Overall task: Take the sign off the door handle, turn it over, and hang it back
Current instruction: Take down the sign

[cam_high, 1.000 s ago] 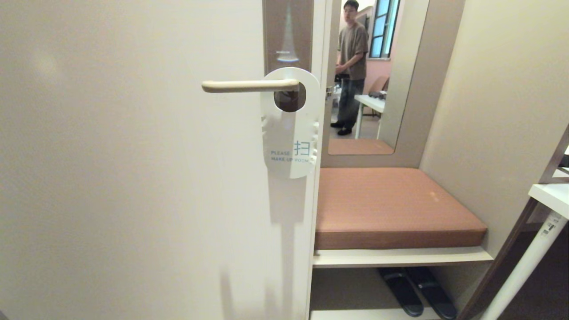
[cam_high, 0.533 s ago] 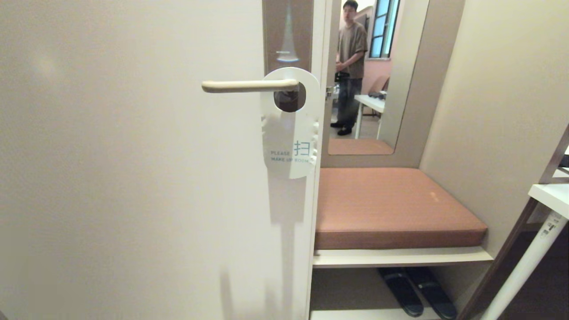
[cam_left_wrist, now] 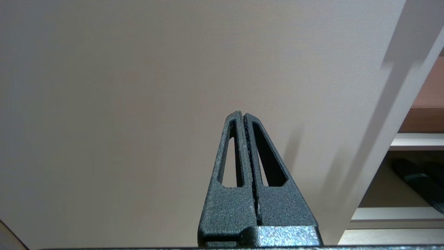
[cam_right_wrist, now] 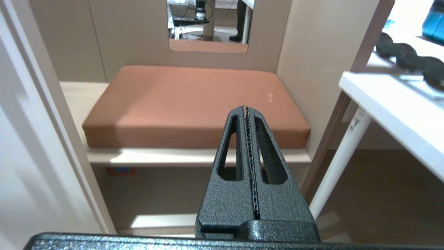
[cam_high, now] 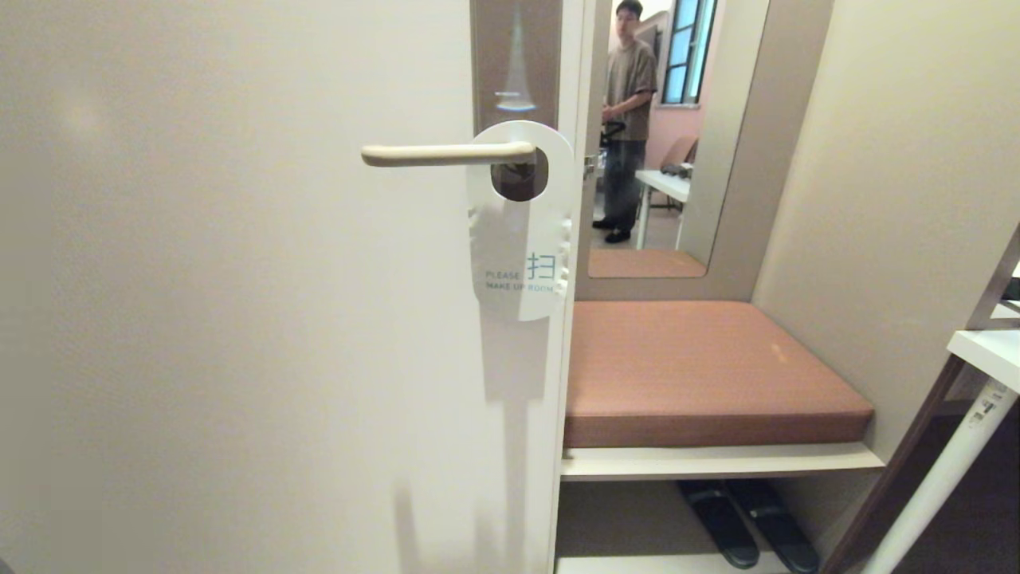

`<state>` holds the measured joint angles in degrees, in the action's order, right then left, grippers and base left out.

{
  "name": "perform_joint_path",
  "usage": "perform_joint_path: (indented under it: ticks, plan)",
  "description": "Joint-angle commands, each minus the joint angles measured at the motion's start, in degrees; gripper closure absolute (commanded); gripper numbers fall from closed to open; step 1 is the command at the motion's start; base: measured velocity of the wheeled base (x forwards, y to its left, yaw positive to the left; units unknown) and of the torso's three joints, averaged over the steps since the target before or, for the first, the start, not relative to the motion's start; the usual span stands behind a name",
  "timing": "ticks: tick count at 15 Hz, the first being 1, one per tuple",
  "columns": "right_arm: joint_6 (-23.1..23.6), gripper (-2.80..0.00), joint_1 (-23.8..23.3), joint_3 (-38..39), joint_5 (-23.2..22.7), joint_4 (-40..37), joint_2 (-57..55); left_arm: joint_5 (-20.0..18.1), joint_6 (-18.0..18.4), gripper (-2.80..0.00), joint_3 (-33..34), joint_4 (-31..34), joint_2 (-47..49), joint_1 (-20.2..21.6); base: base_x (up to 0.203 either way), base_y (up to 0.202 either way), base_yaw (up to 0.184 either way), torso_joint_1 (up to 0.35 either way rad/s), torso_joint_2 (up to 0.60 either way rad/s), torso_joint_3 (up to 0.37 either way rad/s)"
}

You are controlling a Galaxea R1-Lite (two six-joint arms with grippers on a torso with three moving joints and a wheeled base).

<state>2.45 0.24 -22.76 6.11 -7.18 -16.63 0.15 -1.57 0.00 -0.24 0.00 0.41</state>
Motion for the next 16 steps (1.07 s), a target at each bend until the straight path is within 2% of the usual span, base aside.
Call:
perform_joint_path:
  ticks: [1, 3, 5, 9, 12, 16]
  plan:
    - [0.03, 0.0, 0.02, -2.31, 0.09, 0.96, -7.04, 0.03, -0.01, 0.0, 0.0, -0.02, 0.0, 0.02, 0.0, 0.0, 0.0, 0.0, 0.0, 0.0]
    - [-0.07, 0.0, 0.02, -4.57, 0.12, 3.68, -11.97, 0.03, -0.01, 0.0, 0.0, -0.02, 0.0, 0.02, 0.0, 0.0, 0.0, 0.0, 0.0, 0.0]
    - [-2.1, 0.0, 0.02, -6.56, 0.03, 6.77, -16.69, 0.03, -0.01, 0.0, 0.0, -0.02, 0.0, 0.02, 0.0, 0.0, 0.0, 0.0, 0.0, 0.0]
    - [-3.19, 0.0, 0.12, -10.21, -0.95, 9.01, -24.02, 0.03, 0.05, 0.0, 0.0, -0.02, 0.0, 0.02, 0.0, 0.0, 0.0, 0.0, 0.0, 0.0]
    - [-3.19, 0.0, -0.01, -12.78, -5.21, 10.5, -29.7, 0.03, -0.01, 0.0, 0.0, -0.02, 0.0, 0.02, 0.0, 0.0, 0.0, 0.0, 0.0, 0.0]
    - [-2.93, 0.0, -0.35, -14.73, -11.55, 18.16, -37.65, 0.03, -0.01, 0.0, 0.0, -0.02, 0.0, 0.02, 0.0, 0.0, 0.0, 0.0, 0.0, 0.0]
